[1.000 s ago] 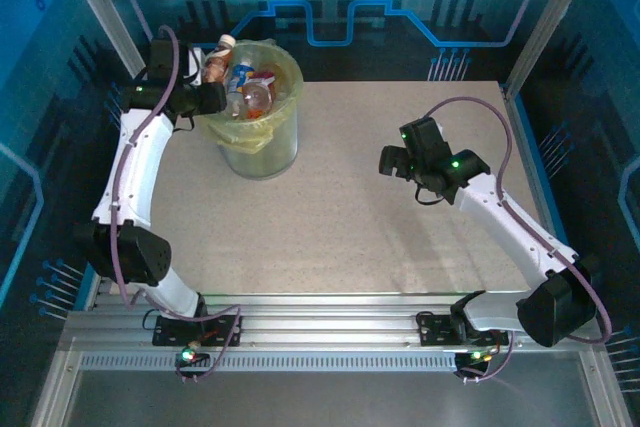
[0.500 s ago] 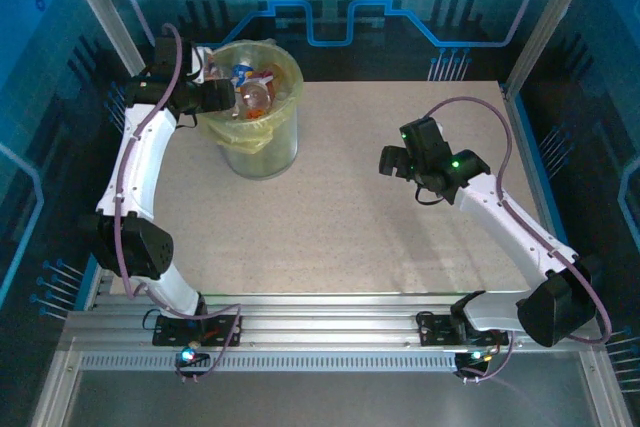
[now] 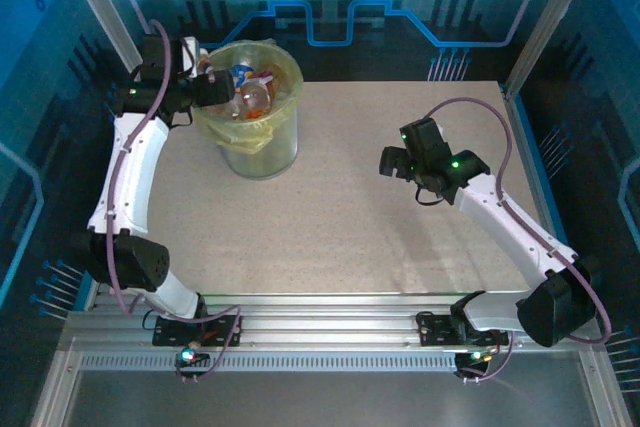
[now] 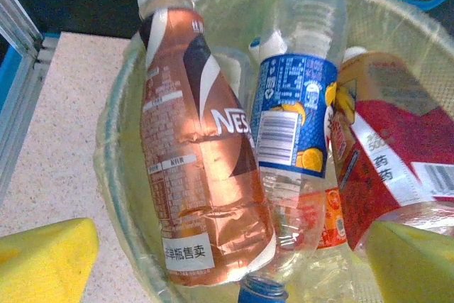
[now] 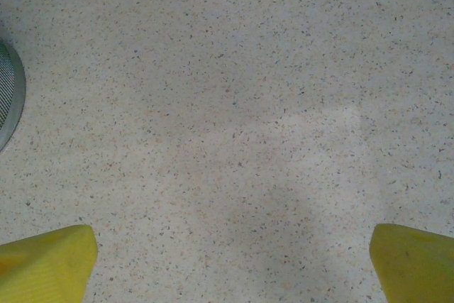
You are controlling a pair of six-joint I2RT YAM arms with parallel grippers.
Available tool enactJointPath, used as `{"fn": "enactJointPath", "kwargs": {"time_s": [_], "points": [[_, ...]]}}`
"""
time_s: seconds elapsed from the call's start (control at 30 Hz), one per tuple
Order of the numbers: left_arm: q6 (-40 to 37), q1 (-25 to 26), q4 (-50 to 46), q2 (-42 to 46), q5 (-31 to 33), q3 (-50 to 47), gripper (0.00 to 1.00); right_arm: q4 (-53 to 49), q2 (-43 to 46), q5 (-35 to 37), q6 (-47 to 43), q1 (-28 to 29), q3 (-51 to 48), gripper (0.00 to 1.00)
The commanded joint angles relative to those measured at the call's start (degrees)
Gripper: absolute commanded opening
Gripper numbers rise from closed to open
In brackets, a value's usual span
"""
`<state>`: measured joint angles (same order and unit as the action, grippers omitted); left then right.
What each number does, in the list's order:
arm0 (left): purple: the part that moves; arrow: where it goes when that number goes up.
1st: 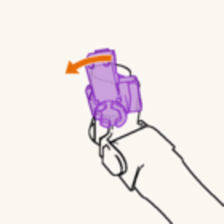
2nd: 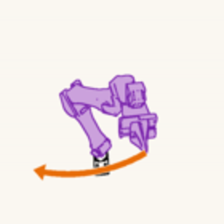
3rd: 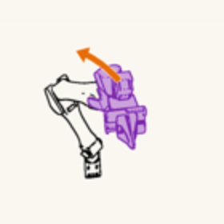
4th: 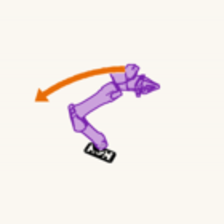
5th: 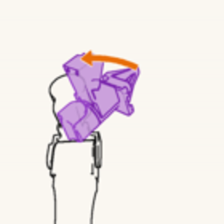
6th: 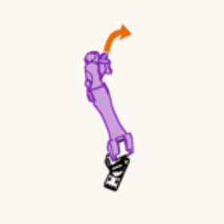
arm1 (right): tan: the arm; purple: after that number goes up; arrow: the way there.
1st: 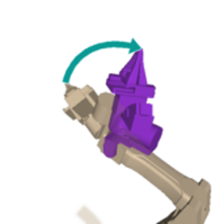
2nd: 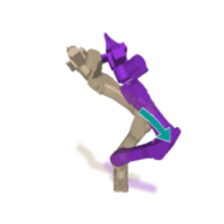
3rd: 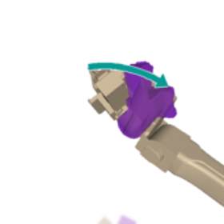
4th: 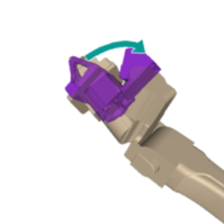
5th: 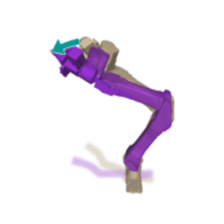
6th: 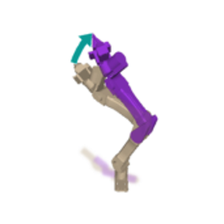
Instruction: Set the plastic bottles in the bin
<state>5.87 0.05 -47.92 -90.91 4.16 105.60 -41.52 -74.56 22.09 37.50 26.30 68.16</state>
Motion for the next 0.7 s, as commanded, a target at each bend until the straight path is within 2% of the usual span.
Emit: {"fn": "enactJointPath", "kwargs": {"time_s": [0.0, 0.17, 0.67], "points": [[0.3, -0.5, 3.9, 2.5, 1.5, -1.0, 0.99, 0.3, 1.4, 0.4, 0.1, -0.7, -0.9, 1.0], [0.5, -0.8, 7.0, 0.0, 2.6, 1.1, 0.96, 0.4, 1.1, 0.4, -0.1, -0.7, -0.7, 1.0], [4.8, -3.3, 7.9, -14.0, -1.0, 9.5, 0.9, 0.1, 0.8, 0.8, 0.1, -1.1, -1.1, 1.0]]}}
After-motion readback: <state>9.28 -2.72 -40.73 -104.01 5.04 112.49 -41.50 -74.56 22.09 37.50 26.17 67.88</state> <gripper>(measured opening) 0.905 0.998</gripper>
